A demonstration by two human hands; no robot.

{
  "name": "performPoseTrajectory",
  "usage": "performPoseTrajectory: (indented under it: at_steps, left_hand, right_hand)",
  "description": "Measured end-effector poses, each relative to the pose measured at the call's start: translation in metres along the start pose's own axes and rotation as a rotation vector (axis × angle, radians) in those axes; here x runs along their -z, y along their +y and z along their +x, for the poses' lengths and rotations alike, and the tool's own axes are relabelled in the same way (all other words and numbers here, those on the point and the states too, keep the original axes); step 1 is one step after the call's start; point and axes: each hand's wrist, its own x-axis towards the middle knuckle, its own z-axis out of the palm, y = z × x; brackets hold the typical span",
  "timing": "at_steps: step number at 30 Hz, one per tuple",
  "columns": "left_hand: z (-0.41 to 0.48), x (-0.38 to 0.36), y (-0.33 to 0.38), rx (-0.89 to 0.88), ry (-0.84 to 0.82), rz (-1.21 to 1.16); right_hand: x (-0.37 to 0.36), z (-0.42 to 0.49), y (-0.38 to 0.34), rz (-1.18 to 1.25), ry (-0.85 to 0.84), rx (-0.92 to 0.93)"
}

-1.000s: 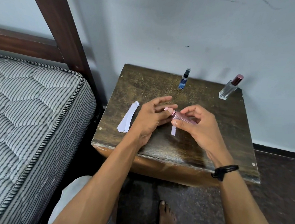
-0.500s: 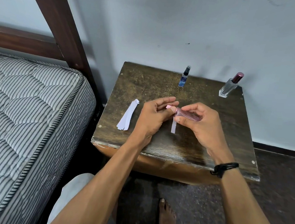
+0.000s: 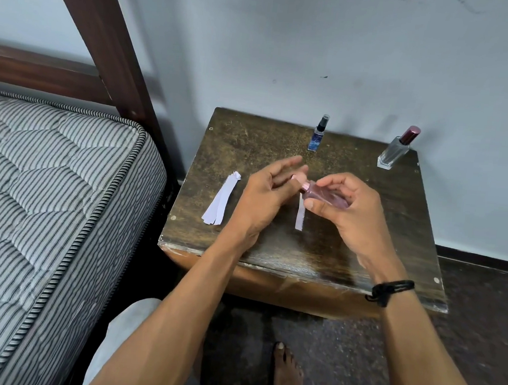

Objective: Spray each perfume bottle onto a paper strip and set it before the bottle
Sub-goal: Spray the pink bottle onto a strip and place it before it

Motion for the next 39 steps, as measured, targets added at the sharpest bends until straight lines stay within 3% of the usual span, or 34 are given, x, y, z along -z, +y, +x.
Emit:
performPoseTrajectory:
  at_steps: [3, 6, 15, 29, 39]
  left_hand:
    - [0.004, 0.010, 0.004, -0.019, 0.129, -0.010]
    - [0.010, 0.024, -0.001, -0.061, 0.181, 0.237]
    - [0.009, 0.022, -0.013, -0.124, -0.086, 0.948]
    - [0.002, 0.012, -0.022, -0.133, -0.175, 1.155]
    - [0.004, 0.016, -0.021, -0.092, -0.188, 1.161]
  right_hand:
    - [0.001, 0.000, -0.001, 0.064, 0.055, -0.006]
    - [0.006, 0.001, 0.002, 0.162, 0.160, -0.050]
    - [0.012, 0.005, 0.008, 0.321, 0.247, -0.120]
    - [0.009, 0.010, 0.019, 0.148, 0.335, -0.091]
    - [0.013, 0.009, 0.018, 0.081, 0.262, -0.101]
